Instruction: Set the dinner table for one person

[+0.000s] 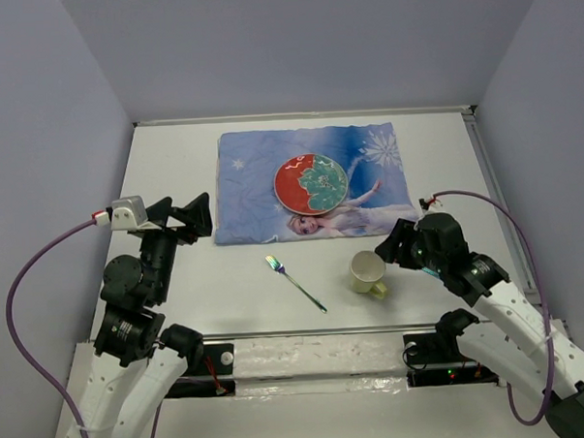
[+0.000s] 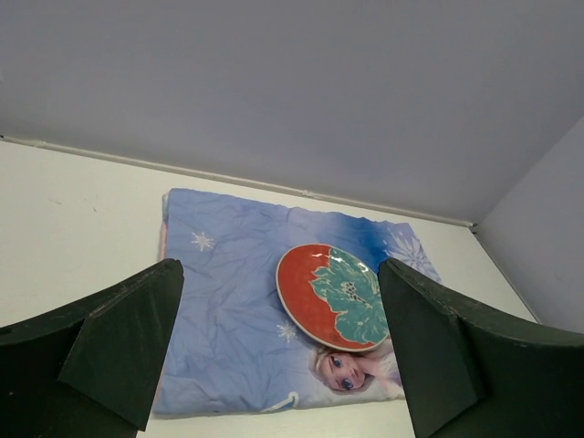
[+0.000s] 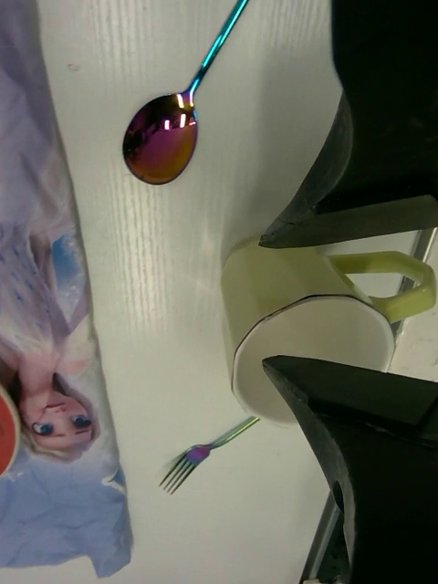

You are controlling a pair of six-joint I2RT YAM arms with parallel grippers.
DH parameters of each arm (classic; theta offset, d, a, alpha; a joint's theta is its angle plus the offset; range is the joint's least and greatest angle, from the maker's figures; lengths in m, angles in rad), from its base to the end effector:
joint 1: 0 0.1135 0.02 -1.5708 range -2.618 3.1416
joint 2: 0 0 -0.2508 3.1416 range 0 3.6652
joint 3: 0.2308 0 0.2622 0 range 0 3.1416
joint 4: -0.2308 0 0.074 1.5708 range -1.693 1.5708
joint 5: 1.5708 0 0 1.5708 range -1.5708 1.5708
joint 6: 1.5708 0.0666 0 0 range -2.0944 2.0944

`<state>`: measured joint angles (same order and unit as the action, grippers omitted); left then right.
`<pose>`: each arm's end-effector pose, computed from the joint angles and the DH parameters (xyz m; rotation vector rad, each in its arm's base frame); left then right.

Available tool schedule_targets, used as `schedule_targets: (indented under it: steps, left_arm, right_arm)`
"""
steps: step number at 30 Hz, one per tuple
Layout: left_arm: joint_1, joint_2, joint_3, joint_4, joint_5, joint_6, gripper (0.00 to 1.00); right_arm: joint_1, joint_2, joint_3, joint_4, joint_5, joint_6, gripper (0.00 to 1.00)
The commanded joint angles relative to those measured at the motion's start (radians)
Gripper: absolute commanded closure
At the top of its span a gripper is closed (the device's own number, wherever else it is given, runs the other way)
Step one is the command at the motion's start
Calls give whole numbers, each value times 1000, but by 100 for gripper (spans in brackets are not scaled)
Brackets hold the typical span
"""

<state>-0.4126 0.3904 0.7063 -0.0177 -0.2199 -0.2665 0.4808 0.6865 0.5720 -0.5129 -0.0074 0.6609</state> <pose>0.1386 -0.0448 0.3861 -0.0972 1.2890 -0.4433 0.1773 0.0931 0.2204 0.2002 2.2652 0.6339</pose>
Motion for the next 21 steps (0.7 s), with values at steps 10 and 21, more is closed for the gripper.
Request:
schedule_targets:
  steps: [10, 21]
  left_arm:
    - [-5, -7, -1, 58, 5, 13, 1]
    - [-12, -5, -1, 61, 21, 12, 1]
  right_arm:
    - [45, 82, 2, -65, -36, 3, 62]
    - [65, 157, 222, -7, 70, -73, 100]
